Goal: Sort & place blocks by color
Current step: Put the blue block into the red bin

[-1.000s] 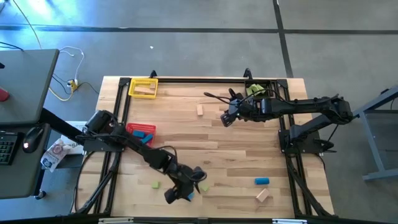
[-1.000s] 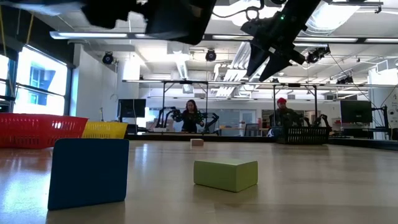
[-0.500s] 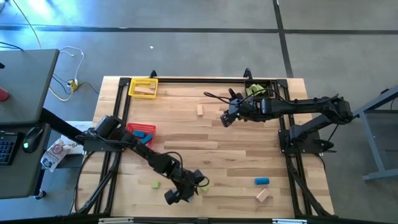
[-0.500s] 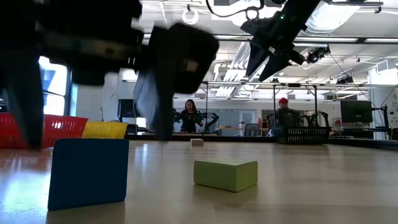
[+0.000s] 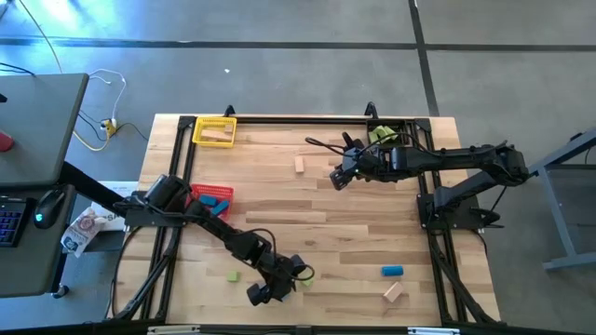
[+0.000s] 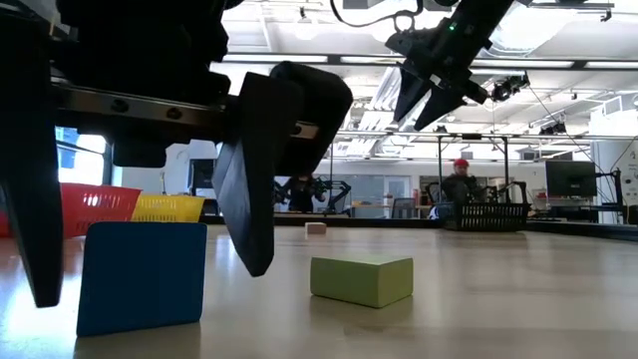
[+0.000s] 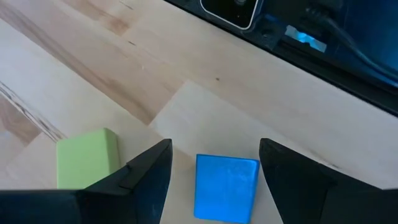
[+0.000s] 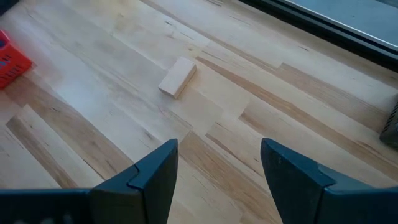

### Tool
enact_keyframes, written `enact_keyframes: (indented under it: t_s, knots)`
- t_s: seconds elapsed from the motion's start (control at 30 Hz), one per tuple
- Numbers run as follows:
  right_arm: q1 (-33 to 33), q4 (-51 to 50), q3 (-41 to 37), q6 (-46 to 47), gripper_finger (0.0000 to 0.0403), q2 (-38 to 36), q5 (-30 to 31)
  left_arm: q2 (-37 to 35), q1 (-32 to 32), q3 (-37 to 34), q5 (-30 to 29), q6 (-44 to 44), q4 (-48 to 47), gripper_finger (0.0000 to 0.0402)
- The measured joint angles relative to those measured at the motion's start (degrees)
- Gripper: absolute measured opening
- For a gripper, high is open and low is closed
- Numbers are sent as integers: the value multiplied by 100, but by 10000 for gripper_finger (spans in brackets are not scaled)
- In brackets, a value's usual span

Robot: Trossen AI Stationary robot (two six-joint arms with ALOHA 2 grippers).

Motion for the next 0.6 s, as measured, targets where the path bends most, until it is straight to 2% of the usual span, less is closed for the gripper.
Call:
enact_keyframes:
  t_s: [0.27, 0.6]
  knots:
    - [0, -2, 0, 0, 215, 0, 0, 0, 0, 0, 2, 35, 25, 221]
    - [0, -2, 0, 0, 215, 0, 2, 0, 11, 0, 3, 36, 25, 145]
